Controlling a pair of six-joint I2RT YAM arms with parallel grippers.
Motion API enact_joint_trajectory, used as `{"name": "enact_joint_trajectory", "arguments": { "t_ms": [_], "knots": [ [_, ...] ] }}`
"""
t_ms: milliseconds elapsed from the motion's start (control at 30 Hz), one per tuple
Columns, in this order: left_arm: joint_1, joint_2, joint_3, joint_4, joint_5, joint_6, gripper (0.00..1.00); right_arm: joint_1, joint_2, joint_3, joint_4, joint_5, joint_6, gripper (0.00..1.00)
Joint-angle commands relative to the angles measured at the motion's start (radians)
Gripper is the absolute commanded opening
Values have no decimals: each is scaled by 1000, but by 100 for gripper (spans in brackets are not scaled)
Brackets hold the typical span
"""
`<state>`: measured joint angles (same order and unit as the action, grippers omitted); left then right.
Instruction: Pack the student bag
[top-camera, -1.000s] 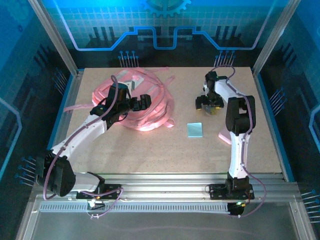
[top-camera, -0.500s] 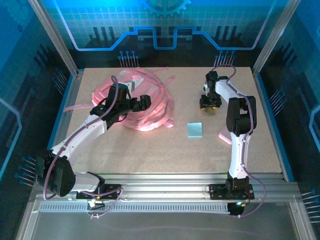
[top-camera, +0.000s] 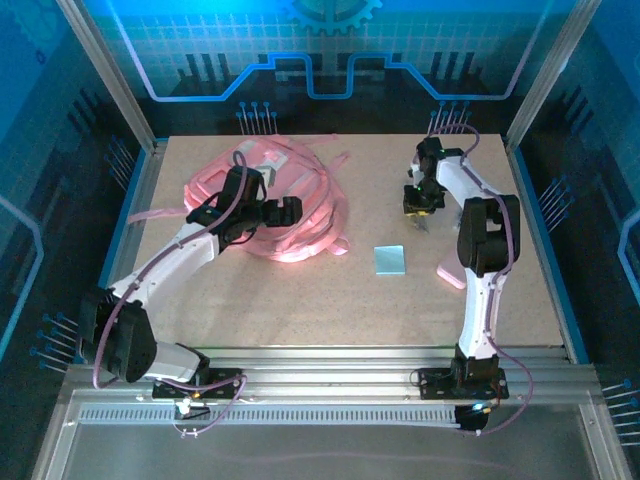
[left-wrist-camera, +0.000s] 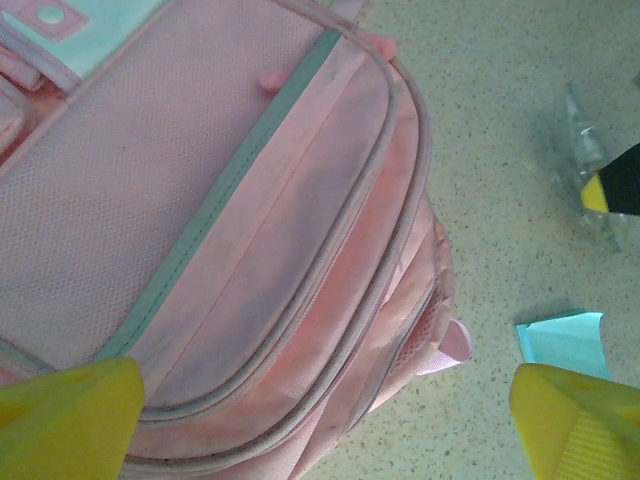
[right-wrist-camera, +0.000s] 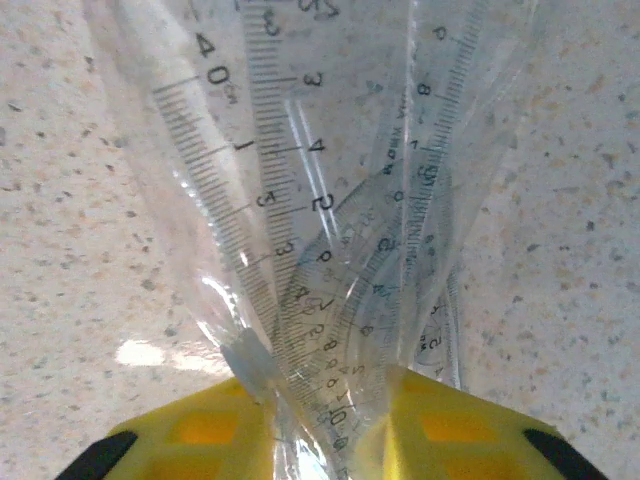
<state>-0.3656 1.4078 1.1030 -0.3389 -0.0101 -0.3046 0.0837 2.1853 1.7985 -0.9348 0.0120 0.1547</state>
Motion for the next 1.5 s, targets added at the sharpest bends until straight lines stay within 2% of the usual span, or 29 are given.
{"name": "enact_joint_trajectory", "arguments": {
  "t_ms": [0,133,433,733,867,933,1067,1267,1467],
  "knots": [
    [-11,14,32,-26,-12,35,95,-12,-60,1,-45,-36,11,23],
    [-24,41,54,-58,-62,83,95,-13,-89,-13,-51,-62,19,17],
    [-99,175,150,-132,-165,227,95,-19,-229,-122,-38,-123,41,20],
    [-140,396,276,-133,-420,272,94,-18,-455,-384,90,-217,119,21],
    [-133,477,354,-117,-479,300,94,-18,-497,-426,117,-271,132,21],
    [-119,516,401,-124,-476,311,93,-17,-500,-421,116,-284,132,21],
    [-83,532,464,-170,-409,295,78,-12,-499,-400,112,-295,134,21],
    [-79,484,464,-200,-353,292,70,13,-467,-376,120,-302,139,21],
    [-69,452,477,-238,-341,284,72,48,-438,-355,113,-292,135,21]
  ]
}}
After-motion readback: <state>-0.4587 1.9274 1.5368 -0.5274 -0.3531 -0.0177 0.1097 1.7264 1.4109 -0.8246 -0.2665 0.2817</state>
